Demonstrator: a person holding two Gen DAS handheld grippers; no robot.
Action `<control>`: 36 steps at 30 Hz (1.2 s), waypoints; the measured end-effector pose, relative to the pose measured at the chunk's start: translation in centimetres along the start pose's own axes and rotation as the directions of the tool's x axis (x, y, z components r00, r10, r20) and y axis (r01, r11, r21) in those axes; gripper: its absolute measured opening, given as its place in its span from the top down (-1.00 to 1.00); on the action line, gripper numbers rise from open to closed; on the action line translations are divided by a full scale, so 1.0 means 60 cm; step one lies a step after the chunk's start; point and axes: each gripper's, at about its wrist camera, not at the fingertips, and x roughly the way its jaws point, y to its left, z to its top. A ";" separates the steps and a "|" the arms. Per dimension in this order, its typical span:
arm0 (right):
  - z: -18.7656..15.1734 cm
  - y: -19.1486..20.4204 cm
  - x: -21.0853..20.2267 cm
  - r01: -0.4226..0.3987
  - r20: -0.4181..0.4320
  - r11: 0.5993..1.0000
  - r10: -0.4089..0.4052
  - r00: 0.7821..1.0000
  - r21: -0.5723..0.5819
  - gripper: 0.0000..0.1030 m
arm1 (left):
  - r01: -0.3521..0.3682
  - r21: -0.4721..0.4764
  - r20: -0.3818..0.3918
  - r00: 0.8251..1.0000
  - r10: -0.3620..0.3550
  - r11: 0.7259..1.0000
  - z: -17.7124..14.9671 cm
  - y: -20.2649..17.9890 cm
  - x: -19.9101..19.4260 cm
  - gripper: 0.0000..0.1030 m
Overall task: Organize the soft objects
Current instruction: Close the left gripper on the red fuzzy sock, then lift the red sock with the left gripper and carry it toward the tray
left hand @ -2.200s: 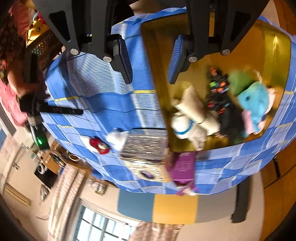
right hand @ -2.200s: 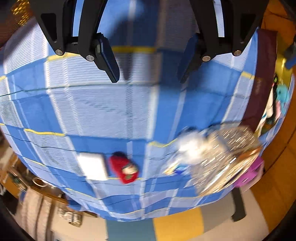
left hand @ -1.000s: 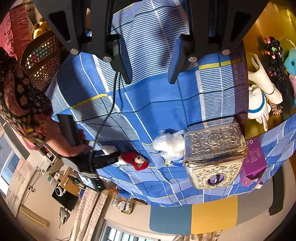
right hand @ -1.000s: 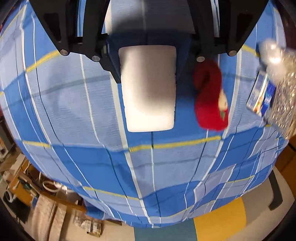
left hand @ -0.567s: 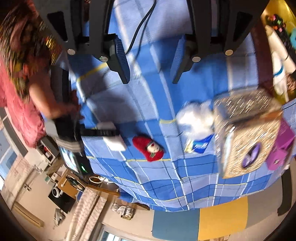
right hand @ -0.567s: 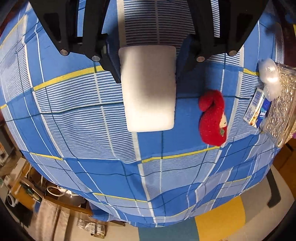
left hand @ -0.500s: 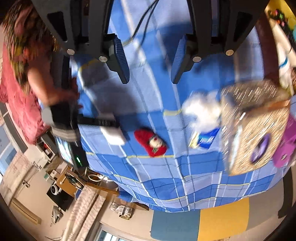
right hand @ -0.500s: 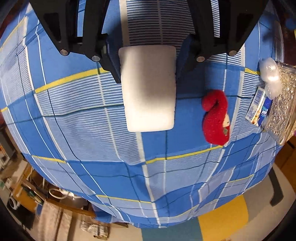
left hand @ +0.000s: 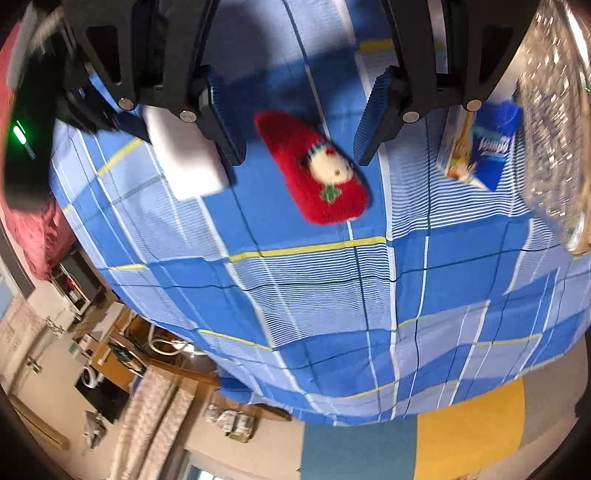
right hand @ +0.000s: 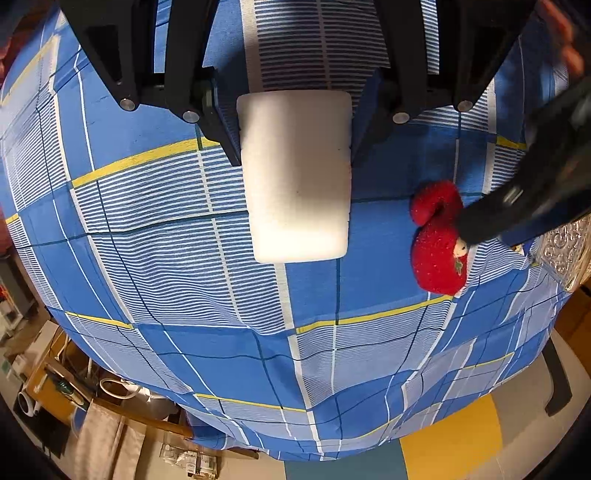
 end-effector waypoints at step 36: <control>0.006 0.016 -0.023 -0.087 0.068 0.995 0.090 0.994 -0.040 -0.10 | 0.051 -0.029 0.069 0.996 -0.049 0.998 -0.086 0.033 -0.020 0.58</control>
